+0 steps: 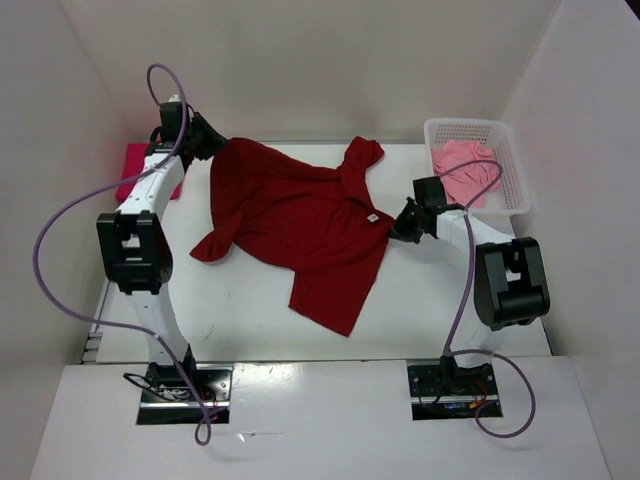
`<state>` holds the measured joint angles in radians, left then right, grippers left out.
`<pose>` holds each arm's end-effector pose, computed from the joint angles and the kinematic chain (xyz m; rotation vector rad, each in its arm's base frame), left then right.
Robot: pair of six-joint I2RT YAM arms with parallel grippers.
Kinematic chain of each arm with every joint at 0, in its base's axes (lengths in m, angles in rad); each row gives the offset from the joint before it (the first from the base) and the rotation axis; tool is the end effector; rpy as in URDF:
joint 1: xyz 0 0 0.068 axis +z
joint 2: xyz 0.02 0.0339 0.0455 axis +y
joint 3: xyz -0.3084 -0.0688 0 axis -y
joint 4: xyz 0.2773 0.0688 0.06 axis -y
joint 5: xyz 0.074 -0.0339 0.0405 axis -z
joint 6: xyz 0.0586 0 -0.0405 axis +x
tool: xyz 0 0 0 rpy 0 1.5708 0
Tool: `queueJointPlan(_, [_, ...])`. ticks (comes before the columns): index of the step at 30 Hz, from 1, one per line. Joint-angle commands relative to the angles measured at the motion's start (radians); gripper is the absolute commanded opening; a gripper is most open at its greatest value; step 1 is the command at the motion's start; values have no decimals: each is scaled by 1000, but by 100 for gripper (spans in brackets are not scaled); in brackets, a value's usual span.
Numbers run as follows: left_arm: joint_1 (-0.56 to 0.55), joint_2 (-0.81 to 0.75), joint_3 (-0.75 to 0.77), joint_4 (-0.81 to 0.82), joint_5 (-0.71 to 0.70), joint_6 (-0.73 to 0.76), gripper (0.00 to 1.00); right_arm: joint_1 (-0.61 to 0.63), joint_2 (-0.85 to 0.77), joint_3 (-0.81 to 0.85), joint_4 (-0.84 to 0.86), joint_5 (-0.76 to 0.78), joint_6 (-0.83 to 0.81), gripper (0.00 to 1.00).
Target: Fold and stack the t-shirts
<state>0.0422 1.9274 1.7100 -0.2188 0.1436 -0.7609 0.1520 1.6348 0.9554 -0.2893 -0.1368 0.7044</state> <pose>0.5309 0.0140 0.3455 -0.7154 1.9254 -0.5979 0.3625 0.0636 0.1849 0.6571 2.5213 0.4982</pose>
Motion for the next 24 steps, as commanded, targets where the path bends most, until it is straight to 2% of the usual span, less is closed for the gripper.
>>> queueJointPlan(1, [7, 110, 132, -74, -32, 40, 39, -2, 31, 143, -42, 81, -39, 1])
queueJointPlan(2, [7, 110, 132, -74, -32, 54, 52, -2, 31, 155, -42, 82, -39, 1])
queueJointPlan(3, [18, 110, 141, -88, -32, 63, 68, -2, 31, 164, -51, 82, -39, 10])
queueJointPlan(5, [18, 58, 81, -88, -32, 93, 77, 7, -19, 164, -51, 82, -48, 28])
queueJointPlan(6, [18, 29, 38, -79, -41, 106, 80, 8, -36, 154, -51, 82, -48, 41])
queueJointPlan(7, [18, -44, -11, -79, -41, 115, 81, 20, -70, 135, -51, 68, -60, 45])
queueJointPlan(8, [18, -86, -136, -56, -41, 124, 81, 33, -88, 122, -60, 56, -60, 48])
queueJointPlan(11, [18, -253, -349, -33, -41, 124, 76, 47, -151, 31, -50, -4, -60, 47])
queueJointPlan(12, [18, -290, -474, -33, -41, 138, 74, 73, -151, -9, -50, -15, -60, 41])
queueJointPlan(13, [18, -345, -525, -33, -51, 138, 74, 84, -161, -27, -39, -15, -51, 22])
queueJointPlan(14, [18, -367, -570, -63, -52, 138, 74, 96, -171, -44, -30, -47, -42, 14])
queueJointPlan(16, [18, -398, -653, -96, -62, 150, 74, 135, -171, -87, -21, -58, -8, 5])
queueJointPlan(18, [18, -433, -699, -106, -46, 150, 76, 162, -181, -116, 5, -58, 12, 5])
queueJointPlan(19, [2, -447, -717, -106, -45, 150, 78, 172, -181, -116, 6, -67, 24, 8])
queueJointPlan(20, [-23, -447, -751, -116, -45, 150, 79, 181, -181, -128, 15, -67, 24, 23])
queueJointPlan(21, [-24, -447, -768, -103, -45, 150, 81, 181, -193, -154, 24, -79, 38, 32])
queueJointPlan(23, [-47, -423, -791, -94, -9, 150, 81, 181, -193, -184, 47, -89, 53, 45])
queueJointPlan(24, [-47, -409, -791, -94, 0, 150, 78, 181, -193, -193, 56, -89, 53, 47])
